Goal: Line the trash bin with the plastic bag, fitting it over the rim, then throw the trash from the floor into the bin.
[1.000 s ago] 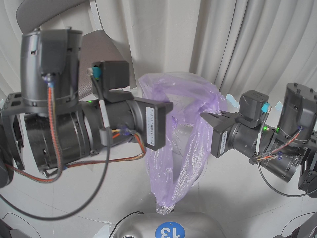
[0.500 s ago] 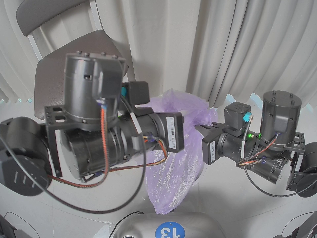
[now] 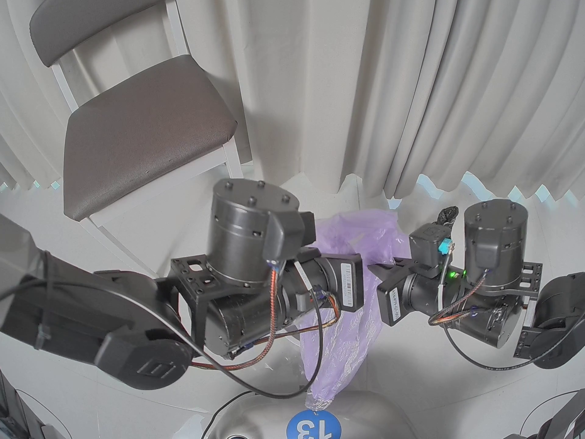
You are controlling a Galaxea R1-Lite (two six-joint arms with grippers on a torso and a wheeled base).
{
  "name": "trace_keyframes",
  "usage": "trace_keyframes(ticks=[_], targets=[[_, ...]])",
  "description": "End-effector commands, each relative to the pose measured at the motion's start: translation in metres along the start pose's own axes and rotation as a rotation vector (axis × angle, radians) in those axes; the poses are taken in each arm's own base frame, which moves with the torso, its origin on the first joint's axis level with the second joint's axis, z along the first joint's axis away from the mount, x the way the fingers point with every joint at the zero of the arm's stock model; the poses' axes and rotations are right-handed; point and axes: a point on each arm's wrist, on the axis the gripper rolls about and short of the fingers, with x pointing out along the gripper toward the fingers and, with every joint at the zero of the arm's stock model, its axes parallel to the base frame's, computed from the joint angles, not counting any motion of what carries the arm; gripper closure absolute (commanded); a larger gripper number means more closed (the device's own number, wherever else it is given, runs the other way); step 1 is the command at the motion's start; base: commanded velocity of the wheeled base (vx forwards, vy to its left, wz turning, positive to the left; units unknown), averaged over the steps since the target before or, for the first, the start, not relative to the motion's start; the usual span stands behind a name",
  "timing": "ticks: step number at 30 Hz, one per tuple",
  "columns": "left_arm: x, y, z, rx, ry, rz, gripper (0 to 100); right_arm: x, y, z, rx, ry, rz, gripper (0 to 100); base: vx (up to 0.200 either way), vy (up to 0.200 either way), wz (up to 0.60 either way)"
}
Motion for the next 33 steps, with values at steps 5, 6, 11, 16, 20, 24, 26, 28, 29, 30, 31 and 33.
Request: trace_keyframes(ticks=[5, 6, 11, 16, 20, 24, 26, 28, 29, 30, 31, 33], targets=[[0.016, 0.029, -0.036, -0.028, 0.099, 0.036, 100, 0.025, 0.008, -0.04, -0.022, 0.11, 0.033, 100, 0.0, 0.0, 0.0], [0.012, 0.029, -0.036, -0.026, 0.095, 0.034, 100, 0.026, 0.011, -0.042, -0.026, 0.11, 0.04, 100, 0.0, 0.0, 0.0], [-0.01, 0.032, -0.037, -0.026, 0.099, 0.037, 100, 0.032, 0.034, -0.052, -0.026, 0.113, 0.099, 100, 0.0, 0.0, 0.0], [-0.019, 0.037, -0.038, -0.031, 0.093, 0.05, 100, 0.043, 0.049, -0.06, -0.024, 0.111, 0.13, 100, 0.0, 0.0, 0.0], [-0.02, 0.041, -0.031, -0.039, 0.063, 0.057, 100, 0.055, 0.053, -0.056, -0.004, 0.064, 0.134, 100, 0.0, 0.0, 0.0], [-0.017, 0.041, -0.024, -0.038, 0.042, 0.056, 100, 0.067, 0.047, -0.056, 0.016, 0.048, 0.161, 100, 0.0, 0.0, 0.0], [-0.014, 0.04, -0.022, -0.038, 0.038, 0.053, 100, 0.074, 0.04, -0.056, 0.029, 0.043, 0.163, 100, 0.0, 0.0, 0.0], [-0.01, 0.039, -0.019, -0.032, 0.033, 0.05, 100, 0.083, 0.034, -0.059, 0.039, 0.042, 0.147, 100, 0.0, 0.0, 0.0], [-0.009, 0.039, -0.019, -0.032, 0.033, 0.05, 100, 0.085, 0.032, -0.059, 0.041, 0.041, 0.142, 100, 0.0, 0.0, 0.0], [-0.007, 0.038, -0.017, -0.024, 0.027, 0.048, 100, 0.09, 0.025, -0.062, 0.049, 0.043, 0.124, 100, 0.0, 0.0, 0.0], [-0.004, 0.038, -0.016, -0.02, 0.025, 0.046, 100, 0.093, 0.021, -0.064, 0.054, 0.043, 0.117, 100, 0.0, 0.0, 0.0], [0.001, 0.038, -0.015, -0.013, 0.023, 0.042, 100, 0.097, 0.013, -0.066, 0.065, 0.037, 0.107, 100, 0.0, 0.0, 0.0]])
